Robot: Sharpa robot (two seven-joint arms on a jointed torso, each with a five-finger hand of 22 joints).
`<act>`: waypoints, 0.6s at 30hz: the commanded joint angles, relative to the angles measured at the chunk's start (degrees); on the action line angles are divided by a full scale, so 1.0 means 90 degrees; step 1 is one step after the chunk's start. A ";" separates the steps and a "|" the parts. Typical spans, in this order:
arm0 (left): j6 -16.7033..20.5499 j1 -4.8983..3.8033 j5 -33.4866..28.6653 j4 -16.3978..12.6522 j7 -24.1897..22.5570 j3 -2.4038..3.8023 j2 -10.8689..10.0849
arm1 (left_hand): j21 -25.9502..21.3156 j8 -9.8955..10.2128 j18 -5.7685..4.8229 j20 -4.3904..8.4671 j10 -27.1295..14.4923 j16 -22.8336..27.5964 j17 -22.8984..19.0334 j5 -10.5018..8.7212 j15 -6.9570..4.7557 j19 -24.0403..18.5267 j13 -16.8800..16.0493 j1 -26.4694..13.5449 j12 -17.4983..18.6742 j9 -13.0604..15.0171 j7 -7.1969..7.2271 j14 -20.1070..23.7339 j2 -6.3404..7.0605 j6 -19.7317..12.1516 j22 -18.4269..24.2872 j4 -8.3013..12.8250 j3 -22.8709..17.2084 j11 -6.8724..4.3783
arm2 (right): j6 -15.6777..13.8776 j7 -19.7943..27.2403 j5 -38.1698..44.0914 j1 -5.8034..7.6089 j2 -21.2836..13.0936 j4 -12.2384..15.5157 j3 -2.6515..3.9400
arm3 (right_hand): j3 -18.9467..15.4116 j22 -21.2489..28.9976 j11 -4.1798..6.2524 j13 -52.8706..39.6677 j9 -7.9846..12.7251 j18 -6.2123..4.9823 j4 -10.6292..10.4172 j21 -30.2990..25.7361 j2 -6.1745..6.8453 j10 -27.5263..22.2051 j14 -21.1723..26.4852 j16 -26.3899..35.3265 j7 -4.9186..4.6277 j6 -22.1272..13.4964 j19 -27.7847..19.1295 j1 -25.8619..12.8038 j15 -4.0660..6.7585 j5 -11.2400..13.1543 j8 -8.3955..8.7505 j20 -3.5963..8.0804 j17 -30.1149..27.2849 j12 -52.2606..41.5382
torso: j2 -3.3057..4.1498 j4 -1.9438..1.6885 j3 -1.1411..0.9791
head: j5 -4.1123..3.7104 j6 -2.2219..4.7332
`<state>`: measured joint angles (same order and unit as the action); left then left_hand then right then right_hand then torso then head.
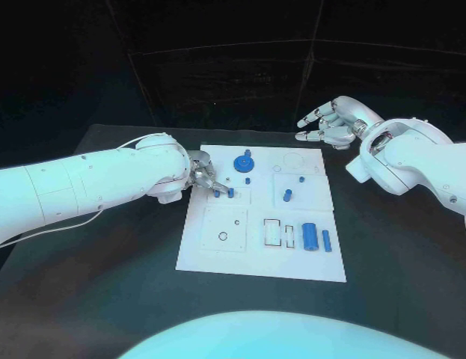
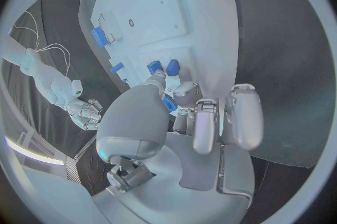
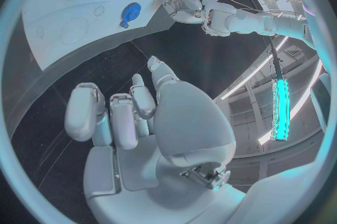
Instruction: Assemble the parts on the task board
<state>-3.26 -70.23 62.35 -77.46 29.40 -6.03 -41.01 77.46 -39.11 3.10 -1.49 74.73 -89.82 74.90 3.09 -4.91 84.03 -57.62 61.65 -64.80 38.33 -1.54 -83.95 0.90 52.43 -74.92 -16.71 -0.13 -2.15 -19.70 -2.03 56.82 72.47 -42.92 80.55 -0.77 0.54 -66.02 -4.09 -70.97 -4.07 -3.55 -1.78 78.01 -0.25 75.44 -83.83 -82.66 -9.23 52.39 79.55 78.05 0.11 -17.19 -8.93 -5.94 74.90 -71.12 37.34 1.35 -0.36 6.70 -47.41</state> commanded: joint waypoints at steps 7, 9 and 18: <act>0.0653 -0.0003 -0.0196 -0.0164 -0.0127 0.0014 -0.0124 | -0.0030 0.0092 0.0034 0.0061 -0.0123 -0.0020 0.1677 -0.0038 -0.0035 0.0102 0.0236 -0.0403 0.0144 -0.0058 -0.0077 -0.0672 -0.0166 -0.0207 -0.0095 -0.0008 0.0411 0.0041 | 0.0019 0.0057 0.0014 0.0011 0.0005 -0.0010 0.0005 | -0.0023 0.0007 0.0009 0.0011 0.0010 -0.0125 -0.0011 -0.0023 -0.0029 -0.0026 -0.0387 0.0031 0.0006 -0.0048 -0.0021 -0.0006 0.0046 -0.0030 -0.0045 0.0036 0.0287 0.0040 | 0.0003 -0.0013 0.0003 | -0.0032 0.0015; 0.0835 -0.0003 -0.0324 -0.0215 -0.0234 0.0019 -0.0173 | -0.0056 0.0188 0.0039 0.0049 -0.0294 -0.0020 0.1677 -0.0040 -0.0007 0.0094 0.0522 -0.0410 0.0375 -0.0114 -0.0126 -0.0672 -0.0231 -0.0327 -0.0071 -0.0005 0.0504 0.0075 | 0.0023 0.0057 0.0014 0.0011 0.0006 -0.0016 0.0005 | -0.0023 0.0007 0.0009 0.0011 0.0010 -0.0125 -0.0011 -0.0023 -0.0029 -0.0026 -0.0387 0.0031 0.0006 -0.0048 -0.0021 -0.0006 0.0046 -0.0030 -0.0045 0.0036 0.0287 0.0040 | 0.0003 -0.0019 0.0006 | -0.0042 0.0027; 0.1415 -0.0016 -0.1182 -0.0286 -0.1178 0.0050 -0.0318 | -0.1512 0.0657 0.0355 -0.0181 -0.1479 0.0458 0.1135 0.0085 0.0264 -0.0584 0.1911 0.0556 0.1603 -0.0507 -0.0478 -0.0451 -0.0444 -0.0999 0.1376 0.0152 0.0559 0.0418 | 0.0029 0.0057 0.0014 0.0010 0.0017 -0.0034 0.0004 | -0.0023 0.0007 0.0009 0.0011 0.0010 -0.0125 -0.0011 -0.0023 -0.0029 -0.0026 -0.0387 0.0031 0.0006 -0.0048 -0.0021 -0.0006 0.0046 -0.0030 -0.0045 0.0036 0.0287 0.0040 | 0.0002 -0.0036 0.0003 | -0.0069 0.0082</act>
<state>5.25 -70.21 57.06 -79.98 25.20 -5.67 -43.86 65.63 -33.42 5.79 -2.91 62.19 -86.68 74.90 3.53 -2.80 79.64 -40.96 65.71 -50.93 34.03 -5.67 -83.97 -3.05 43.90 -64.27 -15.63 4.92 1.34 -19.68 -2.00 56.82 72.46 -42.83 80.22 -0.78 0.54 -66.00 -4.09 -70.98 -4.07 -3.55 -1.78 78.02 -0.25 75.44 -83.83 -82.66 -9.23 52.39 79.55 78.05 0.10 -17.19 -9.12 -5.94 74.95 -71.12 37.37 1.08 -0.30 6.14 -46.86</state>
